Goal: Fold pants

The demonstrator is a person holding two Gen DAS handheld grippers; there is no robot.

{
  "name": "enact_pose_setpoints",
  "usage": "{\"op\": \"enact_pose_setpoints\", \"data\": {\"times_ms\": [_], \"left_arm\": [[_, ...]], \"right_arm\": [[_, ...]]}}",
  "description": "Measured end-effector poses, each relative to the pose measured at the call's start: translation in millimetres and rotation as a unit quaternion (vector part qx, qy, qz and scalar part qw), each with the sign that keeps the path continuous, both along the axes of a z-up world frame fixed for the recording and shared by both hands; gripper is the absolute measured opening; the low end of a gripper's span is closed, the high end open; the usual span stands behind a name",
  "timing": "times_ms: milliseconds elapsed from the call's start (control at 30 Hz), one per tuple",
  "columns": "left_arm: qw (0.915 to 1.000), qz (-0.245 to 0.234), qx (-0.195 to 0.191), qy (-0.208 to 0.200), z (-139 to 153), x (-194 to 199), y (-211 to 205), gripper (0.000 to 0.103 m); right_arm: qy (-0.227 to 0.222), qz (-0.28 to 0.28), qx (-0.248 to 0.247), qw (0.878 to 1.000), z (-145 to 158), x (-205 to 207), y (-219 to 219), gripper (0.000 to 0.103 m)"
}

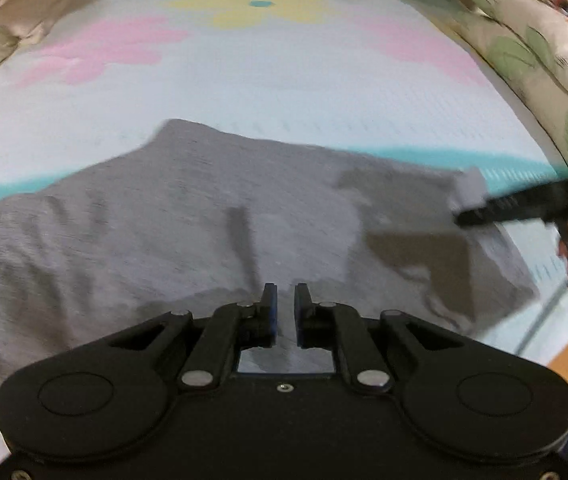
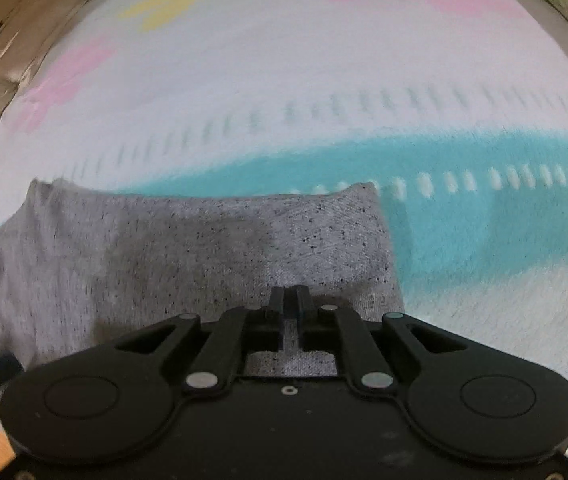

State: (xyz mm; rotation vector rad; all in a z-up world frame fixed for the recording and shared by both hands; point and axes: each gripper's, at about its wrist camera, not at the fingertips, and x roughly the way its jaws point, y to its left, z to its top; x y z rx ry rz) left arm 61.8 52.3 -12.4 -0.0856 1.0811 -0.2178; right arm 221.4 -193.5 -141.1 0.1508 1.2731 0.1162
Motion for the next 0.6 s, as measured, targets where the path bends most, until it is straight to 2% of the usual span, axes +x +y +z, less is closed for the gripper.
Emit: {"op": "enact_pose_setpoints", "data": {"times_ms": [100, 167, 233, 300, 367, 433, 467, 600], "left_arm": [[0.9993, 0.035, -0.013, -0.001, 6, 12, 27, 0.016], [0.9962, 0.081, -0.030, -0.005, 15, 18, 56, 0.016], [0.9917, 0.117, -0.054, -0.004, 23, 22, 83, 0.016], [0.9854, 0.157, -0.065, -0.009, 30, 20, 112, 0.016], [0.9800, 0.190, -0.058, -0.014, 36, 13, 140, 0.017], [0.9751, 0.218, -0.037, -0.015, 39, 5, 162, 0.032], [0.9721, 0.232, -0.027, -0.018, 40, -3, 172, 0.034], [0.9599, 0.280, -0.004, -0.016, 27, -22, 197, 0.034]], "right_arm": [[-0.007, 0.018, -0.016, 1.000, 1, -2, 4, 0.009], [-0.002, 0.020, -0.032, 0.999, 5, 2, 14, 0.013], [-0.013, 0.016, -0.020, 1.000, 12, 7, 25, 0.014], [-0.027, 0.018, 0.006, 0.999, 22, 11, 39, 0.022], [-0.041, 0.030, 0.028, 0.998, 33, 14, 56, 0.023], [-0.050, 0.049, 0.042, 0.997, 43, 15, 70, 0.023], [-0.055, 0.058, 0.046, 0.996, 48, 15, 76, 0.023], [-0.075, 0.102, 0.052, 0.991, 59, 22, 114, 0.023]]}}
